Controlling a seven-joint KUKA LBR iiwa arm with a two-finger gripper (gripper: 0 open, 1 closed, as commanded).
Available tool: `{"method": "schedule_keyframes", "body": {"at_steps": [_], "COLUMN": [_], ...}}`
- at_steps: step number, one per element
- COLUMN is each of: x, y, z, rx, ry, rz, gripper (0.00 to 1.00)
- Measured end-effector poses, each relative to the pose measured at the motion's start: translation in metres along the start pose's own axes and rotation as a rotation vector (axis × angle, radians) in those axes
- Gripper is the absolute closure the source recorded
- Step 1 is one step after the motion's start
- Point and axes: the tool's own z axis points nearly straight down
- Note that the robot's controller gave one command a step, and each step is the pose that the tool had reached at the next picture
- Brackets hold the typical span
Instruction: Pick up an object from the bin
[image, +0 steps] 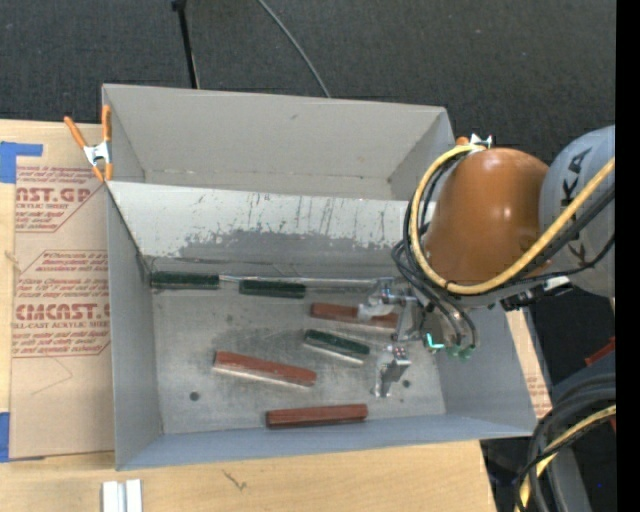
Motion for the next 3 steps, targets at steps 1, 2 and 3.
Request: {"method": "schedule_keyframes", "body": {"at_steps": [1, 2, 3], "x": [-0.001, -0.016, -0.046], "y": [0.000, 0.000, 0.006], "z": [-0.003, 0.048, 0.134], "rx": [0.000, -0.001, -0.001], "ry": [-0.006, -0.014, -0.023], "rz": [0.000, 0.010, -0.006], "gripper": [0.00, 0.00, 1.00]}}
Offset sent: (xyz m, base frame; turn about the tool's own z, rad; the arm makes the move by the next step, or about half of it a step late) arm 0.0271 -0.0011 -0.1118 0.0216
